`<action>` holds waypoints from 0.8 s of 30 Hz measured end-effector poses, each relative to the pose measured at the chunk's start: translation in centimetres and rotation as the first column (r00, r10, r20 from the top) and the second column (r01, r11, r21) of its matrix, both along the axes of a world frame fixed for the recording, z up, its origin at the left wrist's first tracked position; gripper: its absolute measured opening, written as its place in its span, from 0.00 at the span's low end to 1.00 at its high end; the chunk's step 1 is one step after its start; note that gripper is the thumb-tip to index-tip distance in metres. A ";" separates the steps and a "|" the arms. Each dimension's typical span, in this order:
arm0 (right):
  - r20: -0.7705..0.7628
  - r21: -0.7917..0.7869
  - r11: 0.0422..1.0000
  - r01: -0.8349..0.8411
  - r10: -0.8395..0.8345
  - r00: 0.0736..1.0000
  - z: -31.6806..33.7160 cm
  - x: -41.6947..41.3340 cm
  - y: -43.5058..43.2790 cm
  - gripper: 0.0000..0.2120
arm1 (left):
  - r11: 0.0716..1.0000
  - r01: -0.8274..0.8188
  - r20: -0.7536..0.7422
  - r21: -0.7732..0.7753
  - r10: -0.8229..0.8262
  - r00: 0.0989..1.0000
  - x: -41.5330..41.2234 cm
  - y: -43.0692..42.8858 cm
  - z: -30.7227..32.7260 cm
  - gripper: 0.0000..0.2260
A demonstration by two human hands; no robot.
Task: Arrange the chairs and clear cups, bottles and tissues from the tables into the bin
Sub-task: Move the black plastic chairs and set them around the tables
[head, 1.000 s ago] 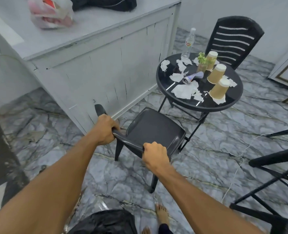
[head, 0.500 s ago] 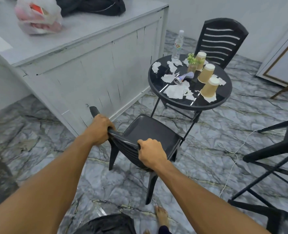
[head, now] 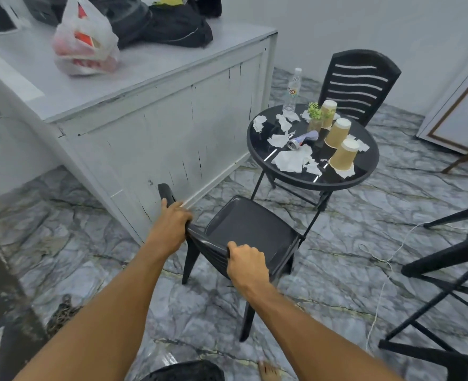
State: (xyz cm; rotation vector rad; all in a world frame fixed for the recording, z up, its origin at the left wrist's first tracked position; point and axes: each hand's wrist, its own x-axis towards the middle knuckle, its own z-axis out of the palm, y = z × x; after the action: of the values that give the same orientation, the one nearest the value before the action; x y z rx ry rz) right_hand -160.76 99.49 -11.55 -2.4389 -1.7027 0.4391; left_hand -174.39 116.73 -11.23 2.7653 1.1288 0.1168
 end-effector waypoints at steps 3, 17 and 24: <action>-0.093 0.012 1.000 0.019 -0.018 0.995 0.4 1.4 -0.1 0.04 | 1.000 -0.008 -0.203 0.025 0.013 0.979 1.5 -1.0 1.3 0.10; -0.256 -0.008 0.993 0.117 -0.115 0.960 6.0 14.9 -4.8 0.24 | 0.938 -0.004 -0.055 -0.345 -0.016 0.998 11.8 -4.3 8.5 0.29; -0.243 0.089 0.966 0.243 -0.216 0.946 9.9 24.1 -5.0 0.16 | 0.956 0.064 0.036 -0.287 -0.056 0.998 21.6 -7.2 8.9 0.19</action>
State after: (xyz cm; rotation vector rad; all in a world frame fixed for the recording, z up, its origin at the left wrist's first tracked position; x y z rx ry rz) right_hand -136.64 94.48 -1.69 -2.3573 -1.2963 0.5506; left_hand -152.83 109.57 -2.33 2.5275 0.9667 -0.0173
